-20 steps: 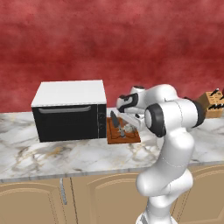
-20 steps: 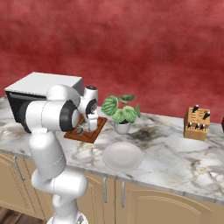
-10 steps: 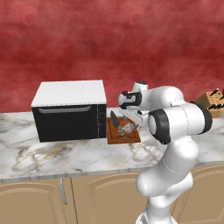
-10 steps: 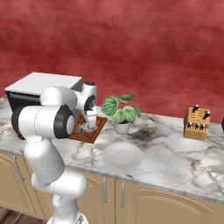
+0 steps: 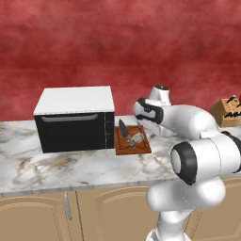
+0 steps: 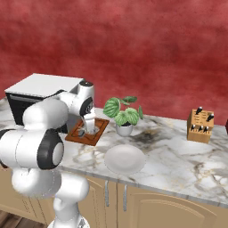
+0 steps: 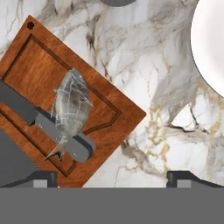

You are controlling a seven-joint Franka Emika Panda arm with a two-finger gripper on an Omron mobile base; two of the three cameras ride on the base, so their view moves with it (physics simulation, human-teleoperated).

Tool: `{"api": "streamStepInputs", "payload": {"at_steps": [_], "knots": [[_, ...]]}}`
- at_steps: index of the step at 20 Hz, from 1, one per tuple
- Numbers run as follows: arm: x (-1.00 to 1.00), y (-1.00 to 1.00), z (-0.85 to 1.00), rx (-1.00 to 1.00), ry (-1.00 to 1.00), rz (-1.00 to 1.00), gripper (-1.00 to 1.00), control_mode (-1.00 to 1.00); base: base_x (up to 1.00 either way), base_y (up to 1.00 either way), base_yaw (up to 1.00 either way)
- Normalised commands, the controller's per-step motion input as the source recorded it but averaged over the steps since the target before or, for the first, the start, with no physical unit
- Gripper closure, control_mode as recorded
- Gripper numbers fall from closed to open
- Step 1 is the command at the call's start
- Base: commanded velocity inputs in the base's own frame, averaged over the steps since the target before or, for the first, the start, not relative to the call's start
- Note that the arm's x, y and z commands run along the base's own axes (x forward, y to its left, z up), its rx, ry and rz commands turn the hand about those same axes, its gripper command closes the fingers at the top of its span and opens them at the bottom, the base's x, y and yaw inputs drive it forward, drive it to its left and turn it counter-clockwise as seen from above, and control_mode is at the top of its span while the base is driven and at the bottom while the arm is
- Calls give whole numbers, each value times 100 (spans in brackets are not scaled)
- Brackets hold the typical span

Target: Pick up the knife from the drawer and place it on the cutting board. Then place the meat from the plate to the cutting board.

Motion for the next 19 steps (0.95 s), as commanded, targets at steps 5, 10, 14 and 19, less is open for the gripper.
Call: {"api": "streamStepInputs", "payload": {"at_steps": [5, 10, 14, 19], "knots": [[-98, -20, 25, 2, -19, -4, -100, -100, 0, 0, 0], [-98, -5, 42, 0, -18, -5, -100, -100, 0, 0, 0], [-92, 0, 57, 0, -19, -2, -100, -100, 0, 0, 0], [-90, 0, 57, -2, -19, 0, -100, -100, 0, 0, 0]]}}
